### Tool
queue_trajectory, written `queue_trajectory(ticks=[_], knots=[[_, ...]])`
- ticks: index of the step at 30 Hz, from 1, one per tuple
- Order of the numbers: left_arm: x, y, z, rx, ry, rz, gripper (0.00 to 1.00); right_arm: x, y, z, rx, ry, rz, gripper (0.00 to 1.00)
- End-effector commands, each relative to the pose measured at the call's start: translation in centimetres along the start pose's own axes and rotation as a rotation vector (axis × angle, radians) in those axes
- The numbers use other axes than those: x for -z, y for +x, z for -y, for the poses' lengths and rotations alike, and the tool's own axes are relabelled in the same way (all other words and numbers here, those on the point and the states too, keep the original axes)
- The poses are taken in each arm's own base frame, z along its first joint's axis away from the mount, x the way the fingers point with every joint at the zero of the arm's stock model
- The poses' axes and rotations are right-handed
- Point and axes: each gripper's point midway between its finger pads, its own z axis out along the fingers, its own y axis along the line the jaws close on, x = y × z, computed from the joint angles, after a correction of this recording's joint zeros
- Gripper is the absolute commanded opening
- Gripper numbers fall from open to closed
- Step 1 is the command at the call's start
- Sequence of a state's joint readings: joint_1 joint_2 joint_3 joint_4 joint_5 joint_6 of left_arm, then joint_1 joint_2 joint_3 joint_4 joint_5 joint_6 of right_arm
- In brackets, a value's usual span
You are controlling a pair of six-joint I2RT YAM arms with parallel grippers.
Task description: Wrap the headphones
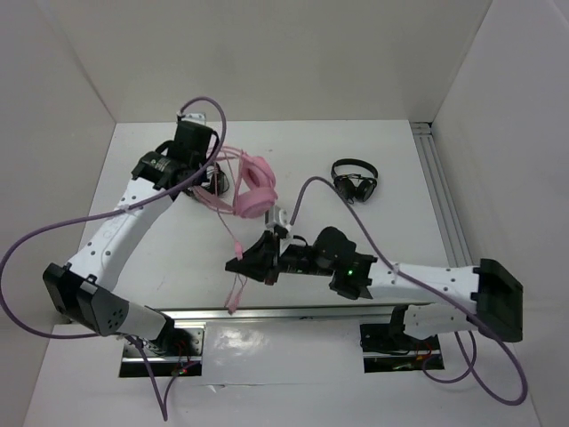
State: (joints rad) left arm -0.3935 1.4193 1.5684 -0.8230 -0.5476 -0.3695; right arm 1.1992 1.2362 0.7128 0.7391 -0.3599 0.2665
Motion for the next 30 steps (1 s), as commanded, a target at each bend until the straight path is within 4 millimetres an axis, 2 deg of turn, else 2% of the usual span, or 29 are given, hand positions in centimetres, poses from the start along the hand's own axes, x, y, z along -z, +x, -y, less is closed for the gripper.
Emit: queue_trajectory(ticks=[1, 2, 3, 5, 7, 9, 11, 14, 15, 17, 19, 22, 24, 25, 28, 29, 30], knots=[[-1.0, -1.3, 0.4, 0.0, 0.019, 0.081, 0.0, 2.1, 0.1, 3.7, 0.198, 0.225, -0.198, 0.0], [-1.3, 0.7, 0.8, -0.032, 0.053, 0.039, 0.0, 2.8, -0.9, 4.5, 0.232, 0.289, -0.208, 0.0], [-1.2, 1.7, 1.0, -0.054, 0.083, 0.02, 0.0, 3.7, -1.1, 5.6, 0.275, 0.336, -0.277, 0.0], [-0.7, 3.1, 1.0, -0.083, 0.122, 0.009, 0.0, 5.3, -2.7, 7.4, 0.311, 0.437, -0.338, 0.0], [-0.2, 3.8, 0.4, -0.099, 0.119, -0.005, 0.0, 6.2, -3.0, 8.8, 0.352, 0.486, -0.407, 0.0], [0.6, 4.0, 0.8, -0.13, 0.169, -0.01, 0.0, 6.8, -3.8, 9.8, 0.382, 0.539, -0.462, 0.0], [1.2, 5.1, 1.3, -0.19, 0.187, -0.042, 0.0, 7.0, -4.6, 10.8, 0.433, 0.579, -0.495, 0.0], [2.0, 6.1, 2.2, -0.261, 0.191, -0.055, 0.0, 7.9, -7.3, 12.1, 0.521, 0.681, -0.513, 0.0], [2.4, 6.7, 2.4, -0.271, 0.213, -0.063, 0.0, 8.2, -7.3, 12.8, 0.546, 0.719, -0.538, 0.0], [3.6, 7.2, 3.6, -0.298, 0.3, -0.059, 0.0, 9.5, -9.0, 14.8, 0.625, 0.853, -0.536, 0.0], [4.5, 8.7, 4.4, -0.332, 0.368, -0.089, 0.0, 10.9, -10.4, 16.6, 0.677, 0.999, -0.488, 0.0], [5.6, 9.7, 5.1, -0.391, 0.409, -0.086, 0.0, 12.6, -12.7, 18.9, 0.703, 1.109, -0.423, 0.0], [6.8, 10.0, 5.7, -0.424, 0.442, -0.06, 0.0, 13.9, -13.3, 20.4, 0.686, 1.14, -0.418, 0.0], [7.4, 9.8, 5.6, -0.429, 0.454, -0.038, 0.0, 13.4, -13.0, 20.8, 0.682, 1.103, -0.416, 0.0], [7.9, 10.0, 5.7, -0.455, 0.461, -0.031, 0.0, 13.8, -12.7, 21.9, 0.642, 1.096, -0.405, 0.0], [8.5, 10.1, 6.2, -0.46, 0.494, -0.027, 0.0, 12.9, -11.6, 21.9, 0.616, 1.043, -0.411, 0.0], [8.6, 10.2, 6.3, -0.469, 0.508, -0.028, 0.0, 13.2, -11.7, 22.4, 0.611, 1.034, -0.409, 0.0]])
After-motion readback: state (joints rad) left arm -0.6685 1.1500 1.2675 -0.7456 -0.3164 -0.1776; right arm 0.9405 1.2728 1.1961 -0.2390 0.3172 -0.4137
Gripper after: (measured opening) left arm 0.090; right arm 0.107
